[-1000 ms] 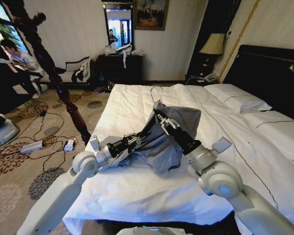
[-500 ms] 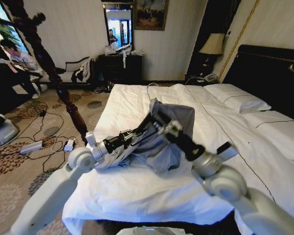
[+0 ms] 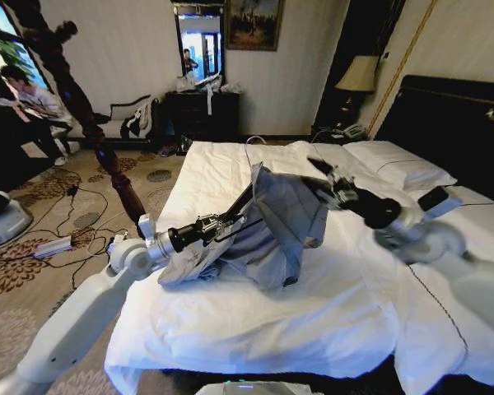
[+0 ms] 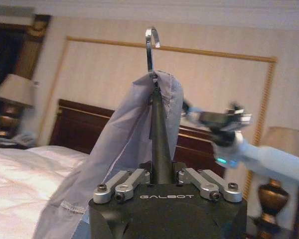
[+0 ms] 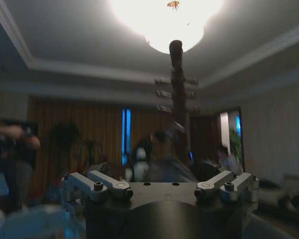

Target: Pick up the clothes from the bed and hang them on the clothes hanger.

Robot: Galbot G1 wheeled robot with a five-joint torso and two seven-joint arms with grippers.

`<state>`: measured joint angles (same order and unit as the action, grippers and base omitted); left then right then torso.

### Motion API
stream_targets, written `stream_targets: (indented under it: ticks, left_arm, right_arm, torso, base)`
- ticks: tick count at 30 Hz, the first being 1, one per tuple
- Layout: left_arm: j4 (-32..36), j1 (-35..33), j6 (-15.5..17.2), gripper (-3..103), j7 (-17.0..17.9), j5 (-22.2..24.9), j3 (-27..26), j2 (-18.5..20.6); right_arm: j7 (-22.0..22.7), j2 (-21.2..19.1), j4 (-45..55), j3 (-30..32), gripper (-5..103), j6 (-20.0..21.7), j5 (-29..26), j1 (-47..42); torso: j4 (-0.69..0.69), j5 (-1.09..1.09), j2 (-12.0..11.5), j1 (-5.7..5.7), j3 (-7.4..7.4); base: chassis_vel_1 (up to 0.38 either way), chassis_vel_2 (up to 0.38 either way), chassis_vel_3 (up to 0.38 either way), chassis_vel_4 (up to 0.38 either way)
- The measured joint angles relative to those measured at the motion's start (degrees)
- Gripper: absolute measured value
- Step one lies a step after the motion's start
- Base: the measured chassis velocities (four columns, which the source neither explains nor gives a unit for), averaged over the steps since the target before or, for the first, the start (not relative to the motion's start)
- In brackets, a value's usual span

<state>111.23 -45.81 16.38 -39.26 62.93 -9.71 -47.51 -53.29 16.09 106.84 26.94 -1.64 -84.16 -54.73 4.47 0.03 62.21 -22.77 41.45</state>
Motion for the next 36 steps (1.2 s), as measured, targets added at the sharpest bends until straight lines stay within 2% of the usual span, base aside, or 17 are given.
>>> stream_targets:
  ticks: [1,4,6,7,8,9,11,14,15,18,22,24,32,36]
  left_arm:
    - [0.0,0.0,0.0,19,0.0,0.0,0.0,0.0]
    - [-0.4,1.7,0.0,19,-3.0,-1.4,2.2,0.9]
    - [-0.4,2.0,0.0,19,-3.4,-1.7,2.6,1.2]
    - [-0.4,2.2,-0.1,19,-3.8,-2.0,3.0,1.5]
    - [-0.3,2.5,-0.1,19,-4.7,-2.6,3.3,2.3]
    - [-0.3,2.5,-0.1,19,-4.7,-2.6,3.3,2.3]
    - [0.1,2.5,-0.2,19,-5.6,-3.0,3.4,3.2]
    - [1.3,2.2,-0.4,19,-6.9,-3.7,3.4,5.3]
    - [1.3,2.2,-0.4,19,-6.9,-3.7,3.4,5.3]
    - [2.3,1.5,-0.6,19,-7.8,-4.2,3.4,6.6]
    - [2.9,1.2,-0.7,19,-8.2,-4.4,3.5,7.2]
    - [3.7,1.2,-0.9,19,-8.4,-4.5,3.9,8.2]
    - [5.0,2.4,-1.1,19,-8.1,-3.5,6.0,10.3]
    - [4.8,4.3,-1.1,19,-7.7,-2.5,7.8,10.4]
  right_arm:
    - [0.0,0.0,0.0,0.0,100,0.0,0.0,0.0]
    - [-1.1,-1.0,-3.9,-0.5,100,0.8,0.6,1.3]
    - [-1.6,-1.0,-4.6,-0.6,100,1.1,0.6,1.5]
    - [-2.4,-1.0,-5.3,-0.7,100,1.4,0.6,1.8]
    - [-5.0,-1.1,-6.5,-0.8,100,2.4,0.9,2.1]
    - [-5.0,-1.1,-6.5,-0.8,100,2.4,0.9,2.1]
    - [-8.8,-1.3,-7.9,-0.9,100,3.9,1.9,2.3]
    - [-17.5,-1.4,-12.3,-0.9,100,7.3,7.5,3.6]
    - [-17.5,-1.4,-12.3,-0.9,100,7.3,7.5,3.6]
    - [-25.6,-1.2,-16.3,-0.9,100,9.5,13.1,4.6]
    - [-29.0,-1.0,-17.8,-1.0,100,10.1,15.0,4.7]
    - [-32.2,-0.7,-18.9,-1.1,100,10.4,17.5,4.8]
    - [-33.7,0.7,-19.3,-1.9,100,9.9,20.5,4.8]
    - [-31.8,1.7,-17.9,-2.7,100,8.9,21.0,4.6]
  torso:
    - [0.0,0.0,0.0,0.0,0.0]
    - [-0.01,-0.03,0.0,0.0,0.0]
    - [-0.02,-0.01,0.0,0.0,0.0]
    - [-0.02,-0.01,0.0,0.0,0.0]
    - [-0.01,-0.02,0.0,0.0,0.0]
    - [-0.01,-0.02,0.0,0.0,0.0]
    - [-0.02,-0.02,0.0,0.0,0.0]
    - [-0.02,-0.03,0.0,0.01,0.0]
    - [-0.02,-0.03,0.0,0.01,0.0]
    - [-0.01,-0.02,0.0,0.01,0.0]
    - [-0.01,-0.03,0.0,0.01,0.0]
    - [-0.01,-0.02,0.0,0.01,-0.01]
    - [-0.02,-0.03,0.0,0.01,-0.01]
    - [-0.01,-0.03,0.0,0.01,0.0]
  base:
    - [0.0,0.0,0.0,0.0]
    - [0.0,0.0,0.0,0.0]
    - [0.0,0.0,0.0,0.0]
    - [0.0,0.0,0.0,0.0]
    - [0.0,0.0,0.0,0.0]
    - [0.0,0.0,0.0,0.0]
    - [0.0,0.0,0.0,0.0]
    - [0.0,0.0,0.0,0.0]
    - [0.0,0.0,0.0,0.0]
    - [0.0,0.0,0.0,0.0]
    - [0.0,0.0,0.0,0.0]
    - [0.0,0.0,0.0,0.0]
    - [0.0,0.0,0.0,0.0]
    - [0.0,0.0,0.0,0.0]
